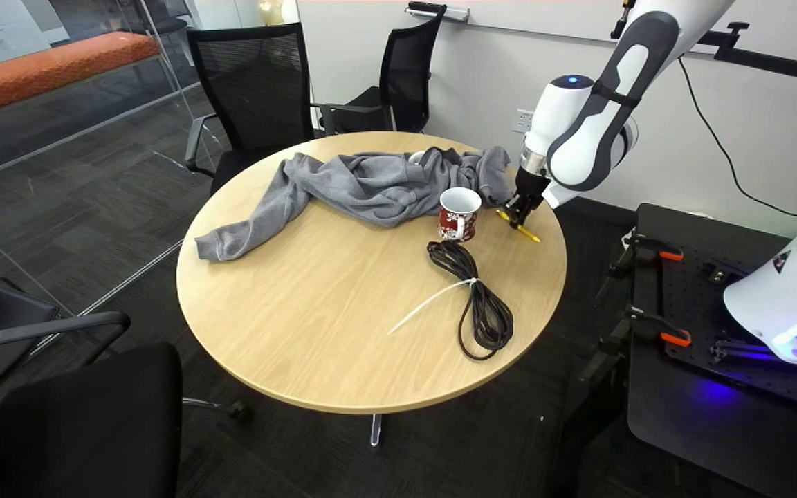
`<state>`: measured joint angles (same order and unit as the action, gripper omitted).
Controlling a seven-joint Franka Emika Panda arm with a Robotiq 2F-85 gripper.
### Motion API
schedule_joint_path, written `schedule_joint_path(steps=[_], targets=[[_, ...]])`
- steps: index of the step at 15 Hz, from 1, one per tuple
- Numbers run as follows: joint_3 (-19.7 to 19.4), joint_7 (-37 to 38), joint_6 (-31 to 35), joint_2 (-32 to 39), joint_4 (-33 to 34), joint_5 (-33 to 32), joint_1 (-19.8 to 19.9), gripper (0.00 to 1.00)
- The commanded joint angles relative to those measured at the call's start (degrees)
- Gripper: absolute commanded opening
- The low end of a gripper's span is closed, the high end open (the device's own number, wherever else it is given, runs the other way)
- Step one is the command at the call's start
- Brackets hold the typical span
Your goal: Pick up the pen from the table and put it in the mug cup.
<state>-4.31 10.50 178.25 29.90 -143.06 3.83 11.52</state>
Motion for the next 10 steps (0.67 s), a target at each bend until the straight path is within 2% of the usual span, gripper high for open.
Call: schedule_joint_path(steps=[1,2,6,10], targets=[[0.2,-2.0,1.7,-0.1,-0.3,1.4,0.3,0.0],[0.2,-2.0,1.6,-0.3,-0.4,1.4,0.3,0.03],[-0.1,-2.6,0.9,-2.6,-1.9,0.9,-0.3,0.03],[-3.1,-2.2,-2.3,-7.7,-3.7,0.2,-3.6,0.03]])
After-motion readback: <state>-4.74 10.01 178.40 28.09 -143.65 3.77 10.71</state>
